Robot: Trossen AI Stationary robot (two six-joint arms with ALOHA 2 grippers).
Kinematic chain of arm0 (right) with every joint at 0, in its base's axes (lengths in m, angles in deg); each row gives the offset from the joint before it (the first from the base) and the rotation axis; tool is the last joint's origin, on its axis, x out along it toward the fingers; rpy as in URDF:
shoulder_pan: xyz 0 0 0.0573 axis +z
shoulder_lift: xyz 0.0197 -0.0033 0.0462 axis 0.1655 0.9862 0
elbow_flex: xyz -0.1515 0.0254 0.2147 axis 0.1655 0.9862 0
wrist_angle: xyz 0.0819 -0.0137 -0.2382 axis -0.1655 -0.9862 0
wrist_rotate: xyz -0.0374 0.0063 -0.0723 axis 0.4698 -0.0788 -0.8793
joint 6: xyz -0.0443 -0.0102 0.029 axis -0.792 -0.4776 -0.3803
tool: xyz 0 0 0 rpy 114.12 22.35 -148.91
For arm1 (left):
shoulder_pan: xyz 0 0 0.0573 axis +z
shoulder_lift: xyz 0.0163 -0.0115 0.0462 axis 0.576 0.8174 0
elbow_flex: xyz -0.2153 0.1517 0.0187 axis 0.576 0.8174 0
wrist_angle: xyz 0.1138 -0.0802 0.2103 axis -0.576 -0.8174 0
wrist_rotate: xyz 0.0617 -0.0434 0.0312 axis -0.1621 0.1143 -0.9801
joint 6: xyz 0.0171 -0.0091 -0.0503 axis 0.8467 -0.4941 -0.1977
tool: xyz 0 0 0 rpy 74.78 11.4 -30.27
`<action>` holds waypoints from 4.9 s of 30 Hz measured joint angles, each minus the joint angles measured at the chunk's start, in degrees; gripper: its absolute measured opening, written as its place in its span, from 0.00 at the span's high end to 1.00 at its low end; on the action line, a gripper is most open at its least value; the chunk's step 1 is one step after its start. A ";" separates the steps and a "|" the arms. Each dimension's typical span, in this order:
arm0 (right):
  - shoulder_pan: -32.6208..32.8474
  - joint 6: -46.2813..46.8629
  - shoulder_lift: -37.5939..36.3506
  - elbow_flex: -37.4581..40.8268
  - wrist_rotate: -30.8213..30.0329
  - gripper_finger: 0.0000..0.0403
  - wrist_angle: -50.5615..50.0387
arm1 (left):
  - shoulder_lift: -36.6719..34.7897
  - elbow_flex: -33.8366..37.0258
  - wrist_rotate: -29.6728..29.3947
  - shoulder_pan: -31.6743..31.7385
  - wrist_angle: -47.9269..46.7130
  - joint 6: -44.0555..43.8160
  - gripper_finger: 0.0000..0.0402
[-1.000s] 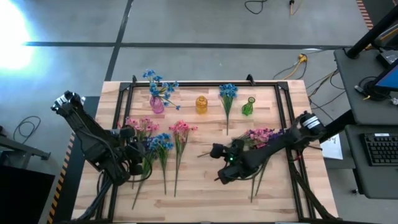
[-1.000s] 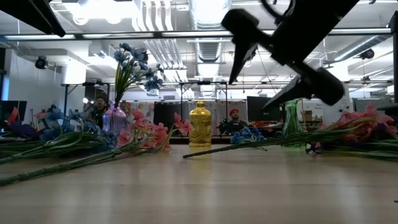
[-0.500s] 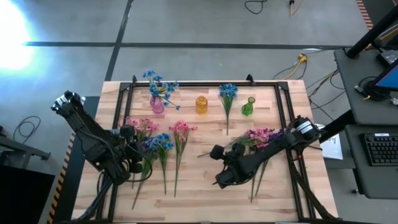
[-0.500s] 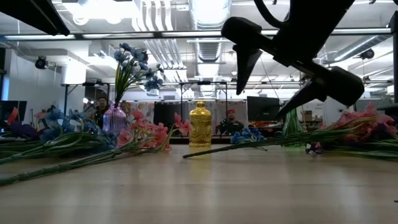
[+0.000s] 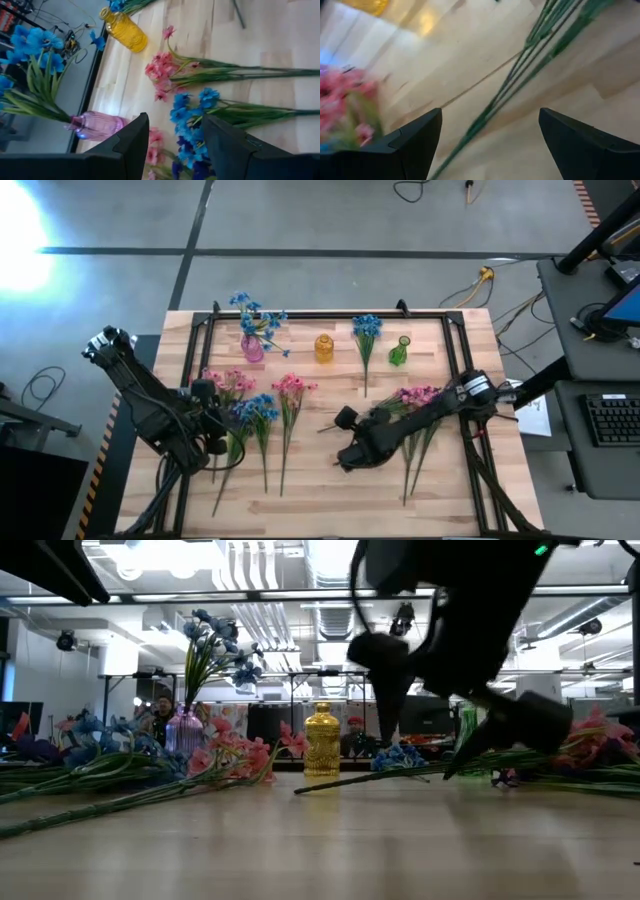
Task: Sort flowers into vase by color
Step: Put the right pink flowers into the green vase
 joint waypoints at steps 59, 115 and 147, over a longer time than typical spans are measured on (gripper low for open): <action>-0.94 -5.95 4.43 -27.93 5.64 0.97 -40.42 | -0.50 0.01 -2.97 0.00 -5.31 -0.24 0.58; 13.15 -67.33 -30.61 -4.99 -12.77 0.97 -15.94 | -12.06 -0.05 -4.62 0.12 49.10 33.68 0.58; 8.64 -78.92 -18.63 10.36 25.09 0.81 -5.60 | -2.16 -0.05 -28.59 0.28 54.12 21.16 0.58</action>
